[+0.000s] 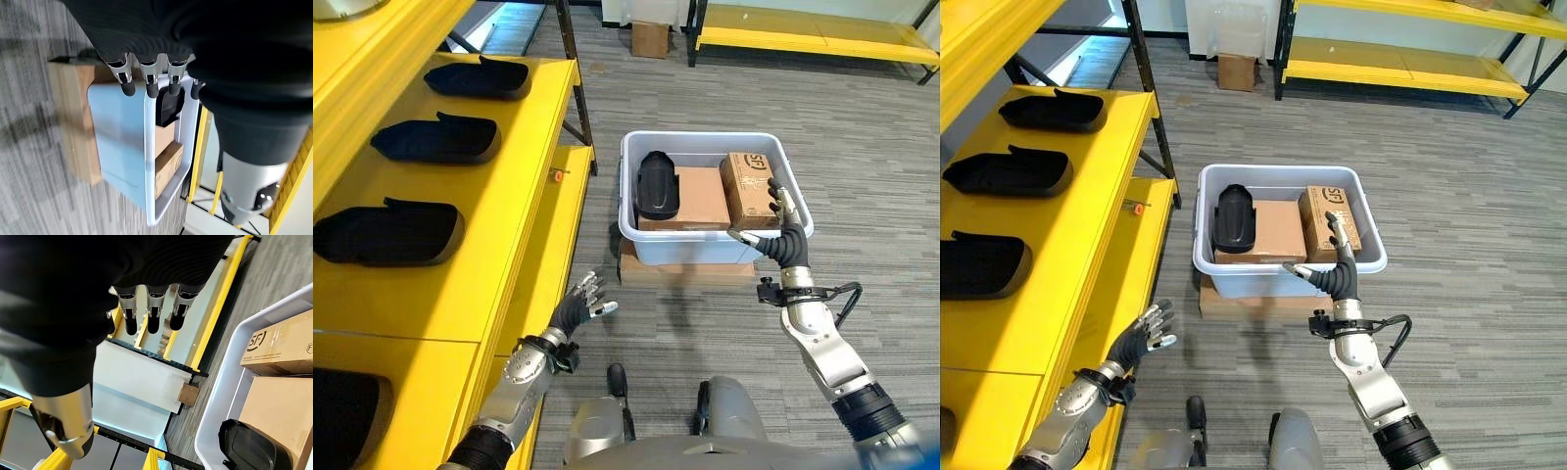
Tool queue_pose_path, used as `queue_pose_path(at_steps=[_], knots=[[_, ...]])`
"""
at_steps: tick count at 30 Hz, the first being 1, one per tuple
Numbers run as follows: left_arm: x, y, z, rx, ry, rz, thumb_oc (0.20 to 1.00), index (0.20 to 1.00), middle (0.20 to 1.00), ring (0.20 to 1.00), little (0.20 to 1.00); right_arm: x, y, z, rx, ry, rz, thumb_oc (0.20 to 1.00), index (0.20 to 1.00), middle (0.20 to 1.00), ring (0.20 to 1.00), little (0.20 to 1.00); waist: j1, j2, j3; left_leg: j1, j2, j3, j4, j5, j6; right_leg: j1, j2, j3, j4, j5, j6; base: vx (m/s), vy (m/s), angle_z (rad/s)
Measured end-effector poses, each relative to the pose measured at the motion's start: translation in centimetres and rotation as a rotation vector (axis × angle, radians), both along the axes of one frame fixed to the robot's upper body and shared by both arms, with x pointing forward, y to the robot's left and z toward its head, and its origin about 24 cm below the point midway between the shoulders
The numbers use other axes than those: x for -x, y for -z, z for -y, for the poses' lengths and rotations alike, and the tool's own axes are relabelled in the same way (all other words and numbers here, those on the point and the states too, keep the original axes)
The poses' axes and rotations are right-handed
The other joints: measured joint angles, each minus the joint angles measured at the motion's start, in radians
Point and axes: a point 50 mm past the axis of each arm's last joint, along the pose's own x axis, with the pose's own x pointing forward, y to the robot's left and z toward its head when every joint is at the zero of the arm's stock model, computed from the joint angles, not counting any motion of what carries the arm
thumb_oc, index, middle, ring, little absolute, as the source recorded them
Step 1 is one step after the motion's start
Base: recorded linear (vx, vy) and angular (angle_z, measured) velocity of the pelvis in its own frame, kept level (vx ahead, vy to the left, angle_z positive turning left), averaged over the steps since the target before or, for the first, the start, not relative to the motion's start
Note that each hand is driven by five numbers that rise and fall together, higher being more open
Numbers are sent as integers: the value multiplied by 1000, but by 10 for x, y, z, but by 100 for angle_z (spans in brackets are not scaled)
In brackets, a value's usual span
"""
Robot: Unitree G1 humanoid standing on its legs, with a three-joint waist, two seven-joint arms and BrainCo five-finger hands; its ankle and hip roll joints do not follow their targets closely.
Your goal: Move parts from the plastic box to the shelf.
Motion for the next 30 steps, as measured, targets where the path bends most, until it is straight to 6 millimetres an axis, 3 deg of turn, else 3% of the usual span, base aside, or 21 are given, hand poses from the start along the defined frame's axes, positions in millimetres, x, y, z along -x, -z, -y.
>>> queue_pose_path(at_steps=[1, 2, 3, 4, 6, 7, 8, 10, 12, 15, 19, 24, 26, 28, 30], knots=[[-1, 0, 3, 2, 12, -2, 1000, 1000, 1000, 1000, 1000, 1, 1, 1, 5, 2, -5, 1000, 1000, 1000, 1000, 1000, -4, -2, 3, 1, -2, 0, -14, 1, -1, 9, -7, -14, -253, 40, 7, 250, -280, 12], [0, 2, 4, 1, 13, -10, 1000, 1000, 1000, 1000, 1000, 2, 3, 1, 1, 3, -11, 1000, 1000, 1000, 1000, 1000, -12, -2, 6, 7, -2, -4, -15, -1, -9, -19, -26, 0, -337, 103, 28, 474, -436, 42], [2, 7, 5, -10, 16, -31, 1000, 1000, 1000, 1000, 1000, 8, 10, 4, 0, 14, -40, 1000, 1000, 1000, 1000, 1000, -45, 5, 10, 14, -2, -47, -3, -10, -24, -37, -76, 59, -366, 186, 67, 512, -435, 68], [9, 13, 4, -12, 0, -59, 1000, 1000, 1000, 1000, 1000, 12, 16, 5, 1, 19, -66, 1000, 1000, 1000, 1000, 1000, -59, 14, 18, 27, 13, -73, 1, -22, -43, -24, -78, 110, -344, 216, 71, 447, -363, 82], [19, 16, 3, -13, -8, -70, 1000, 1000, 1000, 1000, 1000, 15, 18, 6, 0, 23, -75, 1000, 1000, 1000, 1000, 1000, -63, 5, 2, 75, 40, -107, -23, -29, -51, 27, -42, 108, -269, 214, 74, 230, -192, 62], [23, 17, 0, -23, -6, -77, 1000, 1000, 1000, 1000, 1000, 15, 19, 5, -5, 24, -77, 1000, 1000, 1000, 1000, 1000, -63, -10, -7, 82, 38, -113, -28, -33, -56, 55, -34, 106, -259, 210, 71, 262, -242, 71], [28, 20, 1, -19, -13, -97, 1000, 1000, 1000, 1000, 1000, 13, 16, 7, 4, 27, -68, 1000, 1000, 1000, 1000, 1000, -58, -17, -21, 96, 49, -135, -28, -43, -98, 96, -5, 121, -287, 279, -1, 148, -145, 51], [35, 21, 9, 16, -8, -105, 1000, 1000, 1000, 1000, 1000, 9, 10, 11, 35, 25, -47, 1000, 1000, 1000, 1000, 1000, -48, 44, -32, 90, 108, -133, -23, -42, -99, 111, 61, 103, -310, 281, -39, 112, -157, 17], [34, 20, 14, 38, -5, -96, 1000, 1000, 1000, 1000, 1000, 5, 4, 15, 66, 27, -27, 1000, 1000, 1000, 1000, 1000, -52, 69, -35, 88, 135, -102, -23, -15, -103, 131, 93, 77, -346, 290, -60, 85, -161, -2], [18, 11, 18, 40, 12, -43, 1000, 1000, 1000, 1000, 1000, 5, 1, 22, 94, 49, -17, 1000, 1000, 1000, 1000, 1000, -60, 69, -35, 77, 149, -79, -11, 12, -118, 138, 112, 64, -349, 273, -83, 133, -165, 11], [-2, -4, 22, 48, 59, 32, 1000, 1000, 1000, 1000, 1000, 6, 4, 22, 91, 57, -29, 1000, 1000, 1000, 1000, 1000, -66, 71, -35, 91, 153, -78, 7, 13, -121, 178, 113, 39, -349, 233, -70, 133, -100, 23], [-4, -5, 23, 46, 66, 32, 1000, 1000, 1000, 1000, 1000, 6, 7, 21, 72, 47, -53, 1000, 1000, 1000, 1000, 1000, -79, 72, -35, 57, 148, -48, 63, 9, -117, 179, 94, 9, -321, 210, -74, 108, -95, 25], [-6, -6, 21, 40, 63, 25, 1000, 1000, 1000, 1000, 1000, 5, 10, 19, 63, 31, -70, 1000, 1000, 1000, 1000, 1000, -73, 51, -25, -18, 143, -54, 217, 1, -125, 144, 67, 17, -244, 163, -85, 180, 16, 6], [-3, -3, 21, 50, 56, 9, 1000, 1000, 1000, 1000, 1000, 6, 11, 19, 57, 23, -80, 1000, 1000, 1000, 1000, 1000, -62, 49, -22, -57, 151, -51, 317, -2, -128, 162, 54, 33, -237, 153, -96, 165, 125, -9], [1, 1, 22, 54, 52, -8, 1000, 1000, 1000, 1000, 1000, 6, 9, 22, 56, 29, -78, 1000, 1000, 1000, 1000, 1000, -73, 65, -32, -50, 161, -43, 292, -8, -126, 164, 56, 33, -233, 148, -102, 190, 212, 5]])
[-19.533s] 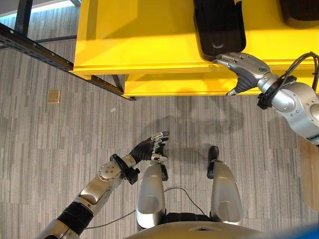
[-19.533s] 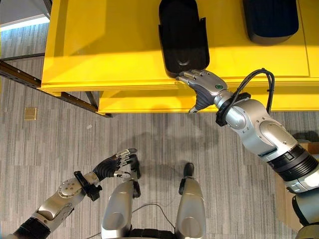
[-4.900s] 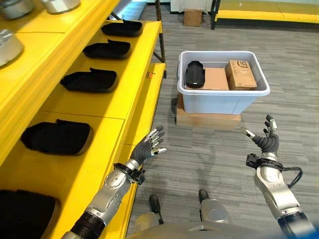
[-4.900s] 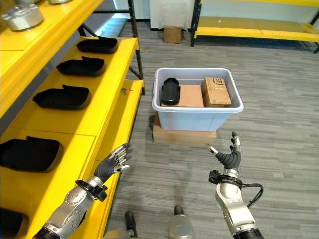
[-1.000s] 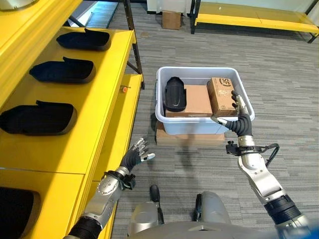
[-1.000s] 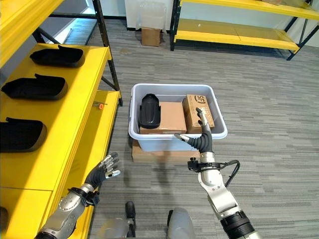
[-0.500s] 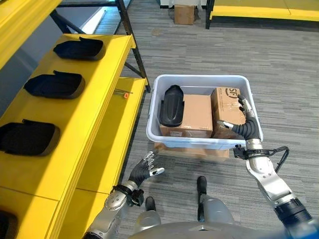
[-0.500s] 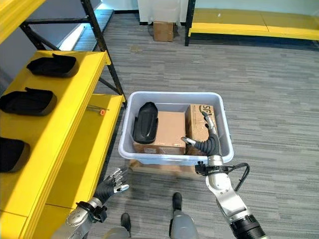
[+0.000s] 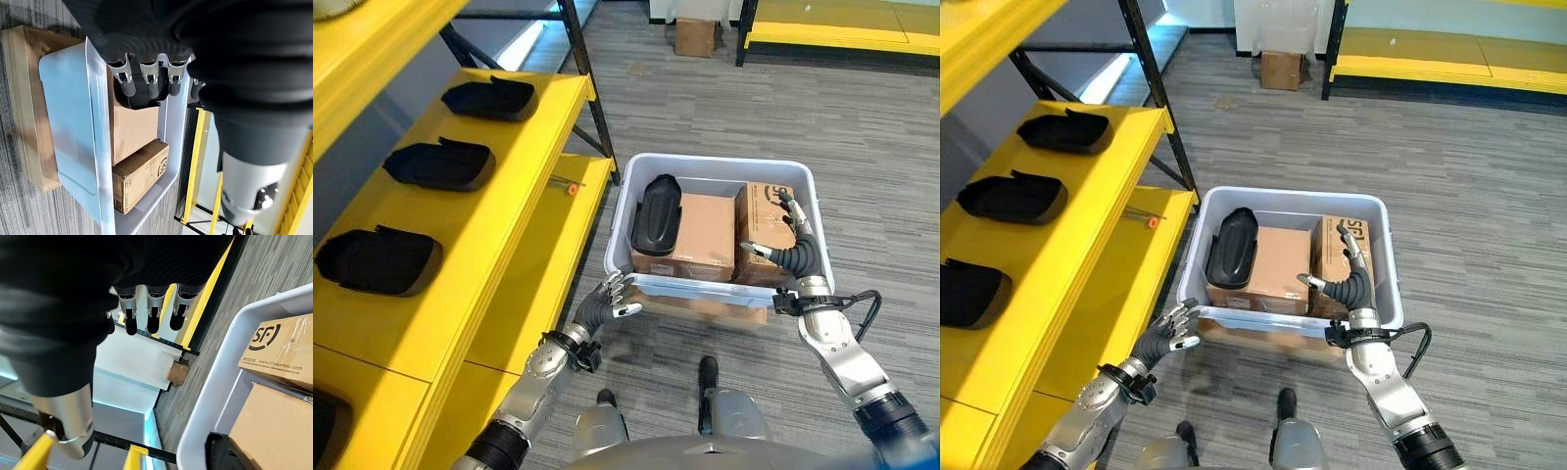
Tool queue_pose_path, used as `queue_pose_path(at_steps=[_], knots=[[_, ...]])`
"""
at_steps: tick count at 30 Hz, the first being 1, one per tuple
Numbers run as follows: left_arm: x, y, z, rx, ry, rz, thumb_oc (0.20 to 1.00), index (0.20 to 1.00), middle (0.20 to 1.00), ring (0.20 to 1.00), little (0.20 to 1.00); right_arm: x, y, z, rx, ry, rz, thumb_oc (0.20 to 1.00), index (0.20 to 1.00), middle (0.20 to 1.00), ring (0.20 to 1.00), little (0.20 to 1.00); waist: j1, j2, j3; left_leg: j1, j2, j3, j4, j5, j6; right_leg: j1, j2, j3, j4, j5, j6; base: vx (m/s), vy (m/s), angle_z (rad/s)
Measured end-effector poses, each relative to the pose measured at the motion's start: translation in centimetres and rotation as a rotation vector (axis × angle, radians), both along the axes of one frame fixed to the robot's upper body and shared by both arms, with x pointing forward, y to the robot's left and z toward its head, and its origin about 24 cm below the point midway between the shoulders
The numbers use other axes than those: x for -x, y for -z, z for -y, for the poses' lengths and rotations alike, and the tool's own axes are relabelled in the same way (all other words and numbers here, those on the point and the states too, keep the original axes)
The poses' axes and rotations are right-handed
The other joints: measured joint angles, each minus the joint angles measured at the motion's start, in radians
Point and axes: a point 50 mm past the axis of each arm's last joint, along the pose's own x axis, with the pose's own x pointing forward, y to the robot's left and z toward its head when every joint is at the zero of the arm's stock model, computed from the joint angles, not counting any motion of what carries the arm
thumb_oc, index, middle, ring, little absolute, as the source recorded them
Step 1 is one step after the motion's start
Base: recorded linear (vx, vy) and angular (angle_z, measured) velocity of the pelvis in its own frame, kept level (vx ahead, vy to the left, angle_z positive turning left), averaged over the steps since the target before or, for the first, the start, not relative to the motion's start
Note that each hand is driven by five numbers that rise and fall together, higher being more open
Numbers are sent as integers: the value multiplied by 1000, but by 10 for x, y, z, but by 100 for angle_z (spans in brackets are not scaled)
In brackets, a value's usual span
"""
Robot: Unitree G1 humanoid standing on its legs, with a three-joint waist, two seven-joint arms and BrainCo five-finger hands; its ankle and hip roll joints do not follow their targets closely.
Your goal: Move parts from the plastic box to the shelf.
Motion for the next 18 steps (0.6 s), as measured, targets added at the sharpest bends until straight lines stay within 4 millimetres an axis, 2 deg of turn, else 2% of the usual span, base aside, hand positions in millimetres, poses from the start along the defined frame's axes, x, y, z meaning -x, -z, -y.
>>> queue_pose_path(at_steps=[1, 2, 4, 5, 6, 7, 8, 9, 10, 11, 12, 13, 15, 16, 18], knots=[[0, 0, -1, -1, -4, 2, 1000, 1000, 1000, 1000, 1000, 0, -1, 2, 2, 5, 3, 1000, 1000, 1000, 1000, 1000, -15, 4, -2, 6, 5, 21, -50, -14, -4, -2, -3, -4, -3, -1, -2, 241, 269, 30], [-2, 0, -2, -8, -3, 3, 1000, 1000, 1000, 1000, 1000, 0, -1, 4, 3, 12, -1, 1000, 1000, 1000, 1000, 1000, -18, -5, 4, 4, 12, 21, -119, -11, -13, -3, -11, -2, -7, -1, -9, 218, 242, 30], [-7, 0, -3, -16, -4, 7, 1000, 1000, 1000, 1000, 1000, 0, -1, 4, 1, 14, -6, 1000, 1000, 1000, 1000, 1000, -13, -30, 19, -3, 29, 21, -191, -5, -20, -2, -31, 10, -3, -1, -10, 189, 253, 13], [-5, 3, -4, -19, -7, -5, 1000, 1000, 1000, 1000, 1000, -1, -1, 4, -6, 14, -6, 1000, 1000, 1000, 1000, 1000, -7, -39, 35, -10, 43, 19, -229, -5, -21, 1, -45, 38, 1, -1, -9, 202, 296, -3], [-4, 4, -4, -19, -8, -12, 1000, 1000, 1000, 1000, 1000, -1, -2, 5, -12, 15, -6, 1000, 1000, 1000, 1000, 1000, -6, -39, 40, -15, 49, 17, -239, -5, -21, 2, -48, 48, 2, -2, -8, 280, 399, -22], [-2, 10, -6, -24, -14, -34, 1000, 1000, 1000, 1000, 1000, -2, -1, 5, -23, 14, -12, 1000, 1000, 1000, 1000, 1000, -6, -36, 55, -3, 45, 12, -259, -8, -16, 0, -61, 66, 12, -2, 8, 159, 225, -45], [0, 12, -5, -16, -22, -44, 1000, 1000, 1000, 1000, 1000, -3, -4, 7, -17, 5, -8, 1000, 1000, 1000, 1000, 1000, -8, -3, 68, 14, 45, 13, -253, -57, 22, -1, -56, 85, 19, -7, 24, 199, 282, -68], [3, 14, -3, -1, -25, -55, 1000, 1000, 1000, 1000, 1000, -4, -7, 11, 5, 2, -7, 1000, 1000, 1000, 1000, 1000, -8, 42, 73, 40, 46, 14, -248, -101, 52, 0, -37, 85, 31, 0, 41, 144, 186, -96], [3, 13, -5, 6, -42, -53, 1000, 1000, 1000, 1000, 1000, -2, -3, 13, -3, 8, -26, 1000, 1000, 1000, 1000, 1000, 4, 69, 96, 71, 57, 22, -261, -9, -28, -20, -38, 100, 130, -34, 66, 140, 161, -76], [3, 12, -9, 0, -51, -50, 1000, 1000, 1000, 1000, 1000, 0, 3, 11, -20, 7, -53, 1000, 1000, 1000, 1000, 1000, 9, 58, 98, 79, 43, 34, -253, -5, -34, -45, -47, 93, 229, -76, 63, 219, 208, -61], [3, 10, -15, -14, -55, -42, 1000, 1000, 1000, 1000, 1000, 4, 10, 8, -37, -1, -87, 1000, 1000, 1000, 1000, 1000, 14, 31, 96, 106, 13, 48, -255, 0, -35, -53, -57, 67, 310, -151, 57, 191, 189, -22], [4, 10, -17, -17, -57, -45, 1000, 1000, 1000, 1000, 1000, 5, 14, 8, -67, 9, -104, 1000, 1000, 1000, 1000, 1000, 10, 23, 94, 119, -9, 49, -251, 2, -36, -24, -68, 58, 271, -168, 71, 177, 182, -12], [6, 11, -16, -12, -55, -50, 1000, 1000, 1000, 1000, 1000, 5, 20, 6, -107, 25, -124, 1000, 1000, 1000, 1000, 1000, 6, 27, 91, 131, -12, 46, -256, 2, -38, 7, -66, 52, 233, -147, 79, 62, 92, 1], [4, 9, -15, -9, -50, -41, 1000, 1000, 1000, 1000, 1000, 6, 21, 3, -136, 16, -135, 1000, 1000, 1000, 1000, 1000, 6, 23, 89, 133, -17, 46, -260, 3, -43, 30, -66, 47, 188, -128, 91, 54, 95, 2], [-1, 2, -12, -3, -39, -12, 1000, 1000, 1000, 1000, 1000, 3, 19, 2, -150, 15, -133, 1000, 1000, 1000, 1000, 1000, 19, 14, 85, 125, -21, 43, -267, 4, -43, 34, -64, 45, 151, -108, 91, 27, 75, 0]])
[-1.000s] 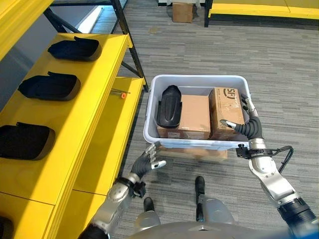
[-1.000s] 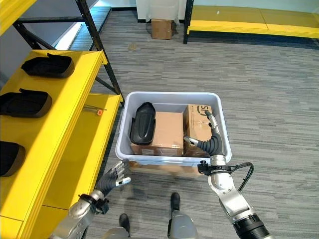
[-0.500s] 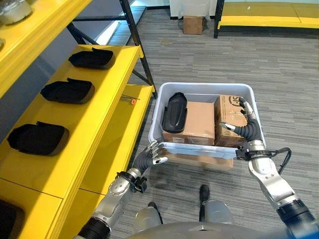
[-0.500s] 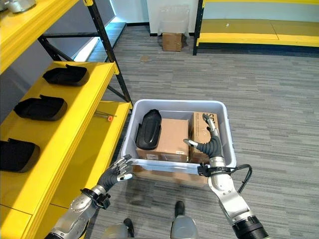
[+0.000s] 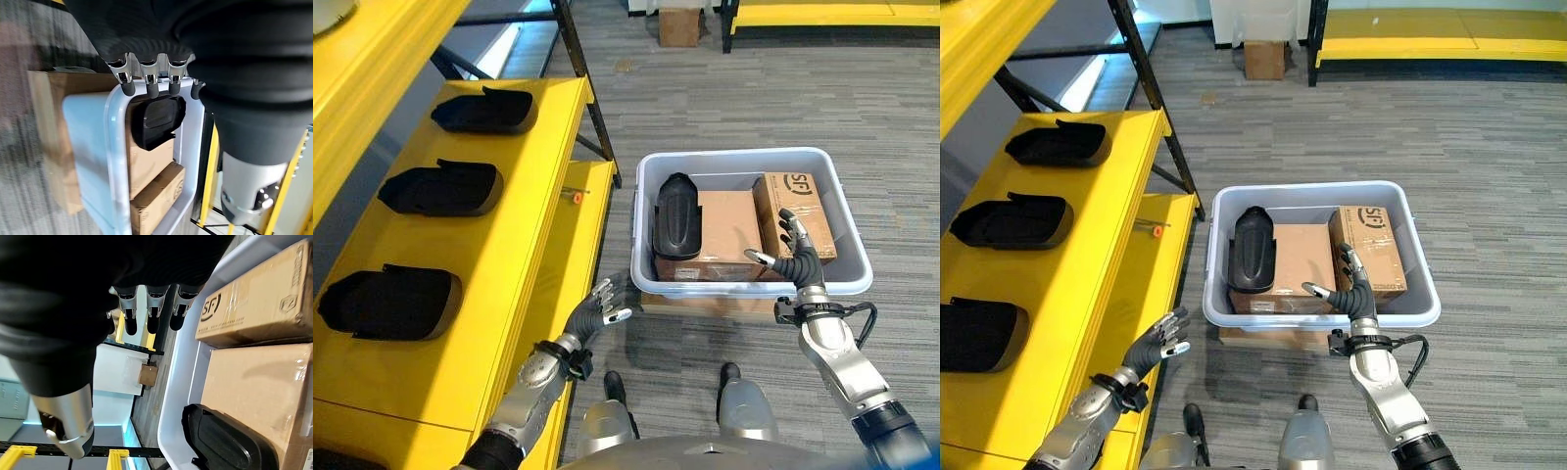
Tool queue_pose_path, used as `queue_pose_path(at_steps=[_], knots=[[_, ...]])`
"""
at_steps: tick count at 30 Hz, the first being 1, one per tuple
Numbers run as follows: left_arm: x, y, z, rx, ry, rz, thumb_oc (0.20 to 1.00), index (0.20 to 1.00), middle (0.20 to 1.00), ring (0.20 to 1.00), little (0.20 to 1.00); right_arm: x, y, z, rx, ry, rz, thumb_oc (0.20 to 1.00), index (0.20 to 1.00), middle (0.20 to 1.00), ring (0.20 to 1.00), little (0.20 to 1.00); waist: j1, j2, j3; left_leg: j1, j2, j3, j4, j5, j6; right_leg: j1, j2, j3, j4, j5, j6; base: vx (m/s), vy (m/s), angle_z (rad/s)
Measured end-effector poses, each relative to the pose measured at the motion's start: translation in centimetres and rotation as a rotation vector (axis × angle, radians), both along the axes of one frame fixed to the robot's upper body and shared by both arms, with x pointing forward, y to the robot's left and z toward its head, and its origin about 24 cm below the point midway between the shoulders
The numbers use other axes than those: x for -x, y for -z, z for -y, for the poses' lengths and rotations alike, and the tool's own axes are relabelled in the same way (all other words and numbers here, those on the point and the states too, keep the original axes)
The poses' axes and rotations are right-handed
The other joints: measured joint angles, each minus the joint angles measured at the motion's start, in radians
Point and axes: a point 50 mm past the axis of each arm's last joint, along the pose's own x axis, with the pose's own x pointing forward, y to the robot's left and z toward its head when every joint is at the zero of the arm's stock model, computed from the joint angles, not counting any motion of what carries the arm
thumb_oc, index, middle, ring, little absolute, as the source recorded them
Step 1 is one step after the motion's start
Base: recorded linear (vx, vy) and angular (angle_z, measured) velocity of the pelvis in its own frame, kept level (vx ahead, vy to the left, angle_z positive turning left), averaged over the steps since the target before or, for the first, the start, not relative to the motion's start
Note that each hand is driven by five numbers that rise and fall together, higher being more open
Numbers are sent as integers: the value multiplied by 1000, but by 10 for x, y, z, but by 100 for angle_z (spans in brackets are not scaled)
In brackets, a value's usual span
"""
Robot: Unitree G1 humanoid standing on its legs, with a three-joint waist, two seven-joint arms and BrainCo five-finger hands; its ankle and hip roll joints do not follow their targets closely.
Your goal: Move parts from the plastic box to the shelf.
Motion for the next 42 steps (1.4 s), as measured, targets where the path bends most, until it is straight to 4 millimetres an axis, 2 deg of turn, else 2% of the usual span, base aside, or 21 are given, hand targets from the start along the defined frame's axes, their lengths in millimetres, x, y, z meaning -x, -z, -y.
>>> queue_pose_path(at_steps=[3, 9, 10, 14, 15, 18, 21, 26, 31, 33, 35, 42], knots=[[-5, -4, 2, 1, 8, 18, 1000, 1000, 1000, 1000, 1000, -6, -6, -3, -22, -5, 17, 1000, 1000, 1000, 1000, 1000, 5, -6, -2, -2, -2, -5, -9, 0, 0, 9, 0, -8, -22, 7, 2, -66, 10, 5], [-18, -20, 12, -11, 72, 88, 1000, 1000, 1000, 1000, 1000, -36, -26, -5, -81, 38, 81, 1000, 1000, 1000, 1000, 1000, 35, -11, -1, -100, 8, -58, 29, 0, 0, -38, 6, -47, -29, 11, -5, -102, -15, 19], [-21, -23, 13, -11, 80, 98, 1000, 1000, 1000, 1000, 1000, -44, -28, -4, -87, 65, 88, 1000, 1000, 1000, 1000, 1000, 57, -11, 5, -121, 9, -74, 53, 0, 0, -40, 7, -53, -29, 12, -5, -45, -26, 24], [-30, -31, 18, -4, 96, 127, 1000, 1000, 1000, 1000, 1000, -69, -51, -5, -91, 111, 135, 1000, 1000, 1000, 1000, 1000, 84, 10, 57, -180, 13, -108, 85, 0, 0, -67, 9, -76, -18, 16, -9, -3, -23, 19], [-30, -31, 19, -4, 100, 125, 1000, 1000, 1000, 1000, 1000, -75, -59, -6, -88, 110, 144, 1000, 1000, 1000, 1000, 1000, 105, 14, 75, -184, 13, -109, 88, 1, -2, -73, 8, -76, -11, 16, -10, 20, -11, 13], [-31, -32, 20, -9, 110, 119, 1000, 1000, 1000, 1000, 1000, -87, -68, -9, -95, 115, 130, 1000, 1000, 1000, 1000, 1000, 133, 16, 101, -201, 12, -118, 101, 1, -3, -83, 6, -81, 1, 16, -11, -12, 5, 7], [-37, -37, 22, -10, 119, 138, 1000, 1000, 1000, 1000, 1000, -98, -76, -11, -121, 127, 104, 1000, 1000, 1000, 1000, 1000, 141, 18, 133, -216, 12, -130, 109, 5, -7, -99, 4, -82, 17, 16, -11, -41, 12, 4], [-45, -45, 29, -8, 151, 167, 1000, 1000, 1000, 1000, 1000, -106, -68, -2, -137, 199, 30, 1000, 1000, 1000, 1000, 1000, 159, 35, 162, -251, 9, -148, 127, 6, -8, -117, 0, -99, 28, 16, -13, -71, 18, 11], [-51, -52, 34, -11, 170, 195, 1000, 1000, 1000, 1000, 1000, -111, -70, -2, -144, 242, 14, 1000, 1000, 1000, 1000, 1000, 168, 49, 179, -281, 4, -162, 137, 11, -7, -146, -6, -105, 53, 12, -19, -71, 23, 6], [-54, -56, 39, -11, 183, 208, 1000, 1000, 1000, 1000, 1000, -123, -79, 8, -137, 357, 17, 1000, 1000, 1000, 1000, 1000, 165, 56, 187, -315, -4, -165, 154, 13, -5, -186, -18, -104, 85, 9, -23, -91, 45, 5], [-56, -59, 45, 5, 193, 213, 1000, 1000, 1000, 1000, 1000, -126, -90, 17, -152, 450, 50, 1000, 1000, 1000, 1000, 1000, 168, 65, 194, -350, -12, -172, 156, 25, -1, -222, -28, -105, 102, 8, -23, -28, 38, 9], [-53, -56, 46, 12, 174, 197, 1000, 1000, 1000, 1000, 1000, -125, -86, 11, -113, 477, 52, 1000, 1000, 1000, 1000, 1000, 175, 66, 197, -406, -18, -167, 173, 30, 1, -301, -38, -85, 151, 0, -26, -14, 38, -2]])
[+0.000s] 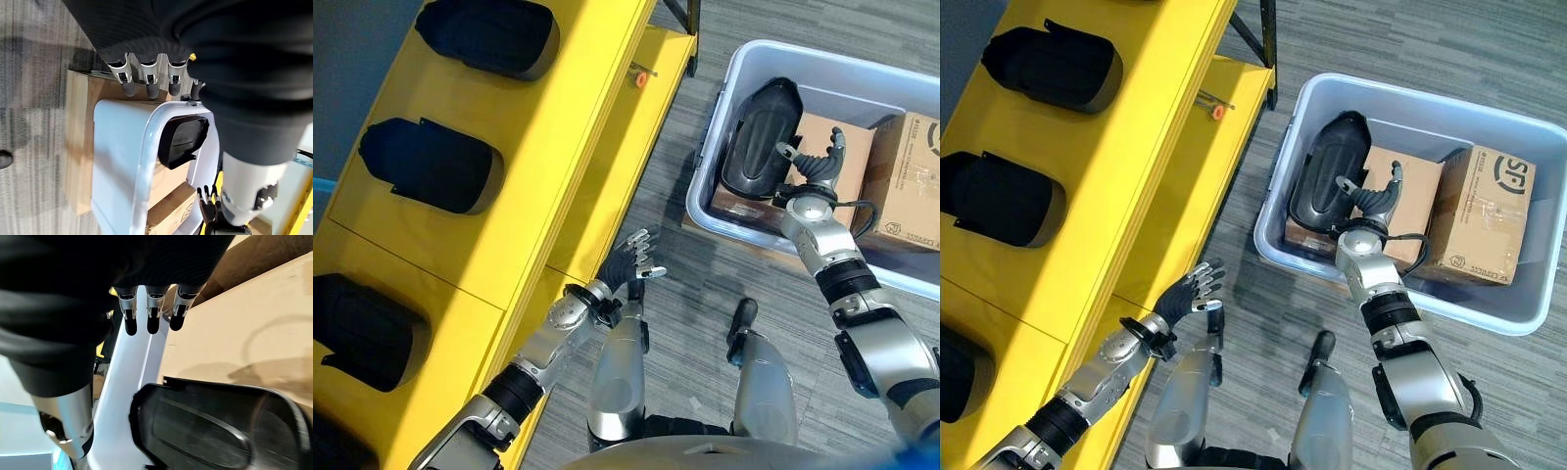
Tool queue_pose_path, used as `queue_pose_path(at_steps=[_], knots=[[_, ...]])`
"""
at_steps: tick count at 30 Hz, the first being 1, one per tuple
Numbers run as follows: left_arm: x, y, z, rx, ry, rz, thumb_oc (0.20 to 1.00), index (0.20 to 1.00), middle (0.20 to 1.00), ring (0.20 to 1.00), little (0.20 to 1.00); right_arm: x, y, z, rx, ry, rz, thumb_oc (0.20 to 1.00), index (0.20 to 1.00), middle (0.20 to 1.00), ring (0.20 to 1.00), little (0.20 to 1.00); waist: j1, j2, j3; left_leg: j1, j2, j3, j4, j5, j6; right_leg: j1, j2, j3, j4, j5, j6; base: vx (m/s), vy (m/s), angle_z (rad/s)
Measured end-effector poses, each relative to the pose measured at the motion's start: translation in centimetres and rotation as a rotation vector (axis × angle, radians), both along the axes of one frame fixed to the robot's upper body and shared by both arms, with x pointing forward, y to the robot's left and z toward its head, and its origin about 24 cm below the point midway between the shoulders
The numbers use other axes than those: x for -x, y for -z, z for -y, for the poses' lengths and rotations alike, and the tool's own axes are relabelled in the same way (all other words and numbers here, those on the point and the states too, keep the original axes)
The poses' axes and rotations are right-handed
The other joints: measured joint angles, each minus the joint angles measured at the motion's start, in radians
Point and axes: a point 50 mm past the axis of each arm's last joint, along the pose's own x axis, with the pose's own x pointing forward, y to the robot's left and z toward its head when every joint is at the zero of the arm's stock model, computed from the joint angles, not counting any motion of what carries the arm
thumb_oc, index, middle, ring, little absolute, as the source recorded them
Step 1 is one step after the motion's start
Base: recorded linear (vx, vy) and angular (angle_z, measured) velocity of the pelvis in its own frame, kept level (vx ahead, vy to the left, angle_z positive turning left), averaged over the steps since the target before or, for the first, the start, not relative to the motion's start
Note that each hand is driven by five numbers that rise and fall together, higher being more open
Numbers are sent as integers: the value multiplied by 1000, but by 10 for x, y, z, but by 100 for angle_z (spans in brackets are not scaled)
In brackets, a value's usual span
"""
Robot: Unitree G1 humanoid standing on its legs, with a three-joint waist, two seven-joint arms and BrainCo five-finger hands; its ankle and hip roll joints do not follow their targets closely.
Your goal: Move parts from the plastic box to the shelf.
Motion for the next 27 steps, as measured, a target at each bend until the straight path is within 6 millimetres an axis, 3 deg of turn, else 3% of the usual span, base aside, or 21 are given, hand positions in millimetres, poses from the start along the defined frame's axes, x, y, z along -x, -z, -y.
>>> queue_pose_path(at_steps=[6, 13, 21, 27], knots=[[0, 0, 1, 1, -4, 0, 1000, 1000, 1000, 1000, 1000, 1, 14, 10, 14, 78, -66, 1000, 1000, 1000, 1000, 1000, 9, 8, 5, -47, -6, -5, 19, 4, 2, -58, -12, 6, 49, -15, -4, -2, 13, 2], [1, 0, 3, -1, -3, -3, 1000, 1000, 1000, 1000, 1000, -3, 12, 14, 12, 87, -85, 1000, 1000, 1000, 1000, 1000, 19, 9, 5, -109, -6, -13, 37, 11, 1, -126, -16, 8, 85, -20, -10, -1, 2, 1], [0, -11, 7, 9, 14, 37, 1000, 1000, 1000, 1000, 1000, -10, -1, 34, 28, 156, -111, 1000, 1000, 1000, 1000, 1000, 45, 11, 6, -190, -15, -30, 69, 17, 1, -206, -29, 6, 135, -31, -17, 3, 7, 5], [0, -13, 3, 16, -7, 36, 1000, 1000, 1000, 1000, 1000, -16, -16, 35, 48, 169, -91, 1000, 1000, 1000, 1000, 1000, 58, 12, 6, -237, -20, -37, 89, 18, 1, -250, -35, 7, 155, -36, -19, 29, 6, 3]])
